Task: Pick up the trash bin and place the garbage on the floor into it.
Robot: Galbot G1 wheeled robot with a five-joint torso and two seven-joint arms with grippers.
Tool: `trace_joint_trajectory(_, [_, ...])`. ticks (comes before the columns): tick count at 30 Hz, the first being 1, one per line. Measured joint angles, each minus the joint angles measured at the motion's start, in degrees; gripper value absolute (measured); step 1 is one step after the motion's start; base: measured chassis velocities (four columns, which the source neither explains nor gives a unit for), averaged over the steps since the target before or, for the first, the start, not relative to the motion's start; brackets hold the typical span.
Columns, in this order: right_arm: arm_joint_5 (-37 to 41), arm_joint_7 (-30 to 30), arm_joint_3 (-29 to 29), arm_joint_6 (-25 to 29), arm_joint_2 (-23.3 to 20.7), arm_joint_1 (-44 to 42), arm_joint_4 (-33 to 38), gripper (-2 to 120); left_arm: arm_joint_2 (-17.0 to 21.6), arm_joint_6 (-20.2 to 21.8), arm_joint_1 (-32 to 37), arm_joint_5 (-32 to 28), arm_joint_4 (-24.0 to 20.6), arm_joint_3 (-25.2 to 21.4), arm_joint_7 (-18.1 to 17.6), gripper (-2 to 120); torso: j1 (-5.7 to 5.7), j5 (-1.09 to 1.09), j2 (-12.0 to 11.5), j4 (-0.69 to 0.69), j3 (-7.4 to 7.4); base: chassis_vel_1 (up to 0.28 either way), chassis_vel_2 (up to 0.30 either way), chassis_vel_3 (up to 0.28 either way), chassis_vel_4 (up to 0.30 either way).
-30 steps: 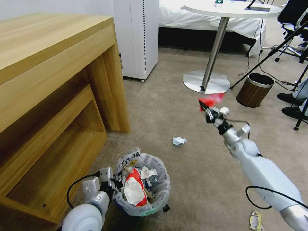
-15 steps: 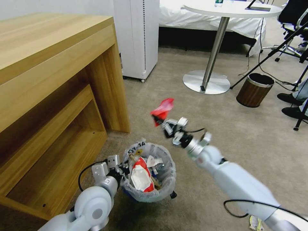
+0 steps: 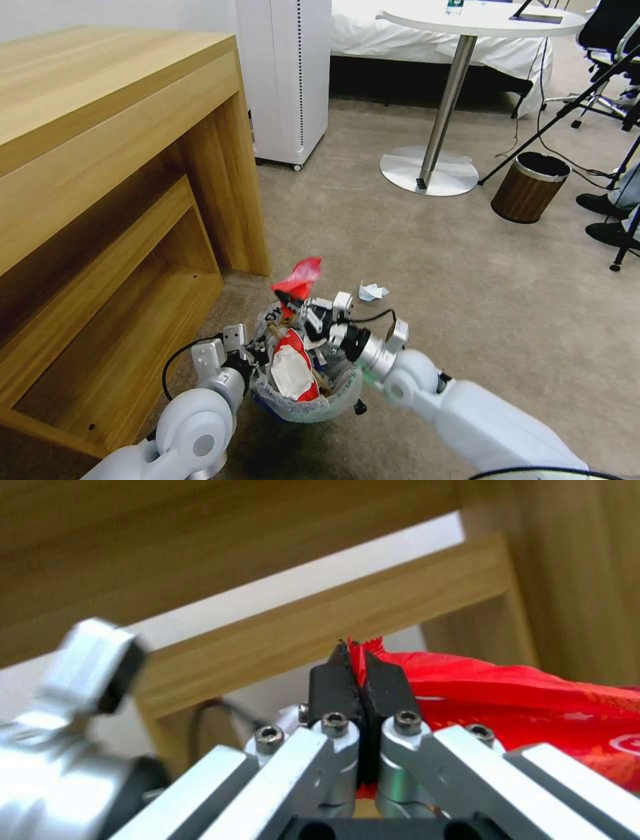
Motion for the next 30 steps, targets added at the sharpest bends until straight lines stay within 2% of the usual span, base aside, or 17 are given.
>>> trace_joint_trajectory(10, [1.6, 4.5, -5.1, -1.2, -0.7, -4.7, 2.9, 0, -1.4, 0.3, 2.2, 1.4, -0.1, -0.7, -0.5, 0, 0.0, 0.01, 0.0, 0.0, 0.0, 0.0, 0.0, 0.0, 0.0])
trace_joint_trajectory(22, [2.1, 7.7, -6.8, -1.9, -2.0, -5.9, 5.3, 0, -1.4, 0.6, 4.7, 2.9, -0.8, -1.8, -0.3, 0, 0.0, 0.0, 0.0, 0.0, 0.01, 0.0, 0.0, 0.0, 0.0])
trace_joint_trajectory(30, [2.0, 7.2, -6.0, -2.4, -3.6, -6.2, 6.8, 0, -2.5, 0.9, 6.3, 4.2, -0.7, -2.3, -0.2, 0, 0.0, 0.0, 0.0, 0.0, 0.01, 0.0, 0.0, 0.0, 0.0])
